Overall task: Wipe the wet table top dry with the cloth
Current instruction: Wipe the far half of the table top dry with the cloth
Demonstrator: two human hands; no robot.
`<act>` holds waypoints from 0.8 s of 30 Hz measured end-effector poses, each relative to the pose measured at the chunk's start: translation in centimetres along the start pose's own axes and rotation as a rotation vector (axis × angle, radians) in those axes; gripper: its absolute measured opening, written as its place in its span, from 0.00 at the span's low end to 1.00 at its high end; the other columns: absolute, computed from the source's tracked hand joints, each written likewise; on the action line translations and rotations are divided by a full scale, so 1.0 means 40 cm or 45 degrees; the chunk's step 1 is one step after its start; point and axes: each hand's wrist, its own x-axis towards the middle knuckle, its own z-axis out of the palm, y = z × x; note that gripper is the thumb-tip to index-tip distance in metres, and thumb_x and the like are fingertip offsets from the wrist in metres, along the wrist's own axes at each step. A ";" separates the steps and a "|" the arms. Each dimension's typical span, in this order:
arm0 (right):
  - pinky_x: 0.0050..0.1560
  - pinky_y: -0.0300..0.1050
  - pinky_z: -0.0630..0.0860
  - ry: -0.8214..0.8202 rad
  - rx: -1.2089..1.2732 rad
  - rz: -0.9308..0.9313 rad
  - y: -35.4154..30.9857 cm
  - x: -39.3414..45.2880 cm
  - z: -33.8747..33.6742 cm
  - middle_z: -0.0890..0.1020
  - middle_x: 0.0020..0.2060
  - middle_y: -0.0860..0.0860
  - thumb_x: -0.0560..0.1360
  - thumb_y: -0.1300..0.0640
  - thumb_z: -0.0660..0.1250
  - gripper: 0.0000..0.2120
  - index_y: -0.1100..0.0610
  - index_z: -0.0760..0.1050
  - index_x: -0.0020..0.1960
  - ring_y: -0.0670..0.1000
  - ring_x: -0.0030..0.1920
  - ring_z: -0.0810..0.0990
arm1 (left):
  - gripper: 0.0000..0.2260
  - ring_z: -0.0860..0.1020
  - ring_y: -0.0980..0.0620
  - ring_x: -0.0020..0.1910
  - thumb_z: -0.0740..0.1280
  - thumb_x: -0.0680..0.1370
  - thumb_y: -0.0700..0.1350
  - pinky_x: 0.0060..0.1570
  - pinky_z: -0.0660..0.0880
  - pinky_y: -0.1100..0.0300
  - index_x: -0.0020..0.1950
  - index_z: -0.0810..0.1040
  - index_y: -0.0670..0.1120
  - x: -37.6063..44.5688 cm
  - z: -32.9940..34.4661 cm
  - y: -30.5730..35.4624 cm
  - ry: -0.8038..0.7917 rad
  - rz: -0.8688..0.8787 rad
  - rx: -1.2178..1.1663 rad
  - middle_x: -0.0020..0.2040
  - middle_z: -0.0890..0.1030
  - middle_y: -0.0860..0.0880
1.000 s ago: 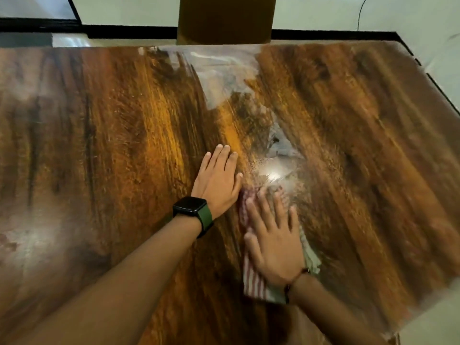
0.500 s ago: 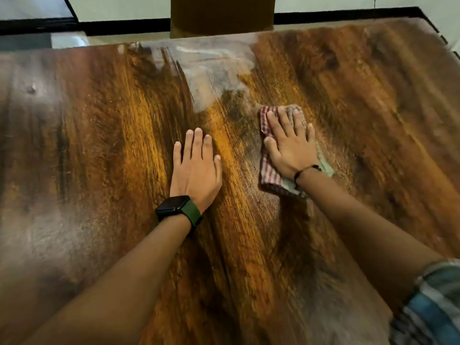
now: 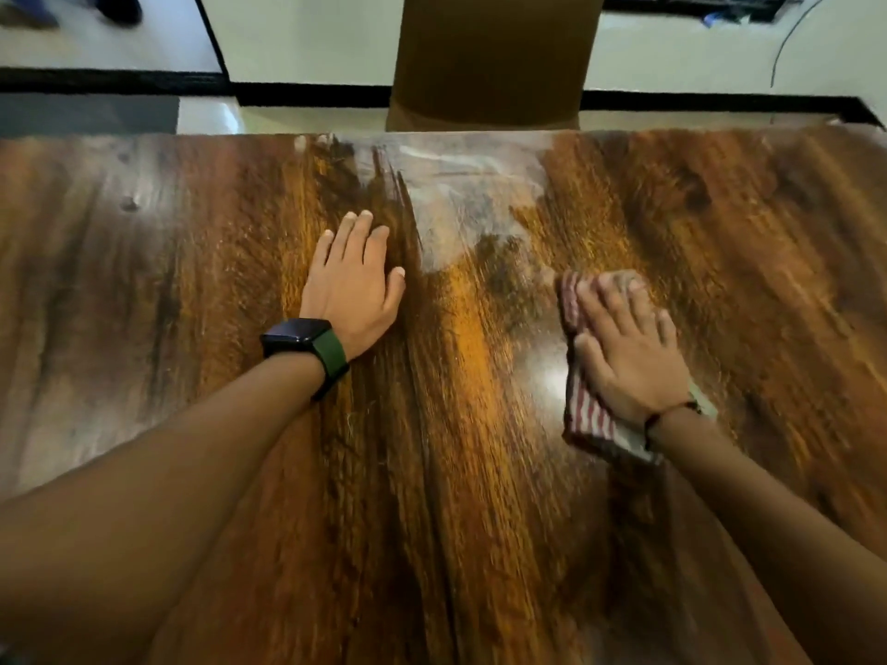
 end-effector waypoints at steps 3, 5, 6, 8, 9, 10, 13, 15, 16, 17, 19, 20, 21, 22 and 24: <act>0.73 0.59 0.38 0.038 -0.013 0.182 -0.065 0.159 -0.013 0.42 0.77 0.47 0.77 0.41 0.39 0.28 0.45 0.42 0.76 0.54 0.76 0.39 | 0.29 0.52 0.44 0.74 0.46 0.76 0.54 0.72 0.47 0.46 0.73 0.56 0.40 0.021 0.027 -0.003 0.001 -0.083 0.073 0.75 0.56 0.40; 0.73 0.61 0.36 0.021 -0.019 0.111 -0.173 0.213 -0.007 0.42 0.77 0.49 0.81 0.44 0.42 0.26 0.46 0.41 0.77 0.56 0.76 0.39 | 0.29 0.52 0.44 0.75 0.46 0.75 0.53 0.72 0.46 0.46 0.73 0.55 0.39 0.019 0.029 -0.002 0.029 -0.113 0.073 0.75 0.56 0.40; 0.72 0.61 0.35 0.012 -0.019 0.018 -0.233 0.220 0.000 0.41 0.77 0.49 0.81 0.44 0.42 0.26 0.46 0.40 0.76 0.56 0.76 0.38 | 0.29 0.52 0.44 0.74 0.47 0.75 0.52 0.72 0.45 0.46 0.73 0.56 0.39 0.018 0.025 -0.002 0.036 -0.127 0.068 0.75 0.56 0.40; 0.71 0.61 0.34 0.022 -0.033 -0.223 -0.338 0.195 0.018 0.41 0.76 0.48 0.80 0.44 0.39 0.26 0.45 0.39 0.76 0.55 0.76 0.38 | 0.27 0.52 0.44 0.74 0.50 0.76 0.49 0.72 0.45 0.47 0.73 0.56 0.39 0.013 0.016 -0.004 0.030 -0.161 0.068 0.75 0.56 0.40; 0.72 0.60 0.35 0.016 -0.041 -0.339 -0.365 0.174 0.023 0.42 0.76 0.47 0.78 0.44 0.38 0.27 0.45 0.40 0.76 0.54 0.76 0.38 | 0.25 0.52 0.45 0.75 0.51 0.77 0.47 0.72 0.45 0.47 0.73 0.56 0.39 0.009 0.013 -0.007 0.016 -0.183 0.067 0.75 0.56 0.41; 0.72 0.59 0.36 -0.005 -0.058 -0.425 -0.368 0.161 0.024 0.43 0.77 0.46 0.77 0.43 0.38 0.28 0.44 0.41 0.76 0.53 0.76 0.39 | 0.25 0.51 0.45 0.75 0.53 0.78 0.46 0.72 0.45 0.48 0.73 0.56 0.39 0.004 0.009 -0.010 0.002 -0.197 0.057 0.75 0.56 0.41; 0.73 0.57 0.37 -0.022 -0.071 -0.418 -0.249 0.204 -0.001 0.42 0.76 0.44 0.77 0.44 0.37 0.27 0.42 0.40 0.76 0.51 0.76 0.39 | 0.26 0.50 0.45 0.75 0.47 0.77 0.48 0.73 0.44 0.48 0.73 0.56 0.40 -0.005 -0.002 -0.015 -0.018 -0.184 0.005 0.76 0.55 0.42; 0.73 0.56 0.37 -0.022 -0.035 -0.193 -0.137 0.266 -0.026 0.41 0.76 0.46 0.80 0.46 0.41 0.25 0.43 0.39 0.76 0.52 0.76 0.38 | 0.29 0.50 0.46 0.75 0.44 0.74 0.50 0.72 0.44 0.49 0.74 0.55 0.40 -0.006 -0.003 -0.018 -0.034 -0.194 -0.001 0.76 0.54 0.43; 0.74 0.57 0.38 -0.016 -0.019 -0.068 -0.091 0.296 -0.038 0.41 0.77 0.47 0.81 0.47 0.42 0.24 0.44 0.40 0.76 0.52 0.76 0.38 | 0.29 0.49 0.46 0.75 0.44 0.74 0.50 0.72 0.43 0.49 0.74 0.55 0.41 -0.003 -0.002 -0.016 -0.040 -0.200 0.005 0.76 0.53 0.43; 0.74 0.58 0.39 -0.005 -0.017 0.033 -0.061 0.322 -0.049 0.42 0.77 0.47 0.82 0.47 0.43 0.25 0.45 0.41 0.76 0.53 0.76 0.38 | 0.29 0.49 0.46 0.75 0.44 0.74 0.50 0.72 0.43 0.49 0.74 0.54 0.41 -0.001 0.001 -0.013 -0.046 -0.206 0.016 0.76 0.53 0.43; 0.73 0.60 0.40 0.006 -0.025 0.175 -0.067 0.378 -0.056 0.43 0.77 0.48 0.82 0.47 0.44 0.25 0.45 0.42 0.77 0.54 0.76 0.40 | 0.26 0.49 0.45 0.75 0.47 0.77 0.49 0.72 0.44 0.47 0.74 0.54 0.41 0.001 0.005 -0.009 -0.039 -0.220 0.050 0.76 0.53 0.42; 0.73 0.61 0.40 0.017 -0.017 0.226 -0.099 0.405 -0.054 0.43 0.77 0.49 0.81 0.46 0.44 0.25 0.46 0.43 0.77 0.55 0.76 0.40 | 0.26 0.49 0.45 0.75 0.48 0.77 0.48 0.72 0.45 0.46 0.74 0.54 0.40 0.003 0.007 -0.006 -0.026 -0.221 0.074 0.76 0.53 0.42; 0.73 0.61 0.39 0.026 -0.010 0.249 -0.145 0.428 -0.051 0.43 0.77 0.50 0.81 0.46 0.44 0.25 0.47 0.43 0.77 0.56 0.76 0.41 | 0.25 0.49 0.44 0.75 0.48 0.78 0.48 0.72 0.46 0.46 0.74 0.53 0.40 0.005 0.007 -0.003 -0.017 -0.224 0.097 0.76 0.53 0.41; 0.73 0.62 0.39 0.036 -0.008 0.227 -0.202 0.445 -0.043 0.43 0.77 0.51 0.81 0.46 0.43 0.26 0.47 0.42 0.77 0.57 0.76 0.40 | 0.25 0.49 0.44 0.75 0.49 0.78 0.48 0.72 0.46 0.45 0.74 0.53 0.40 0.006 0.008 0.002 -0.020 -0.225 0.112 0.76 0.52 0.41; 0.72 0.62 0.37 0.043 -0.022 0.029 -0.341 0.468 -0.021 0.42 0.77 0.50 0.81 0.45 0.43 0.26 0.47 0.42 0.77 0.57 0.76 0.40 | 0.26 0.48 0.44 0.75 0.51 0.78 0.49 0.72 0.46 0.45 0.74 0.51 0.41 0.010 0.014 0.005 -0.026 -0.238 0.137 0.76 0.51 0.41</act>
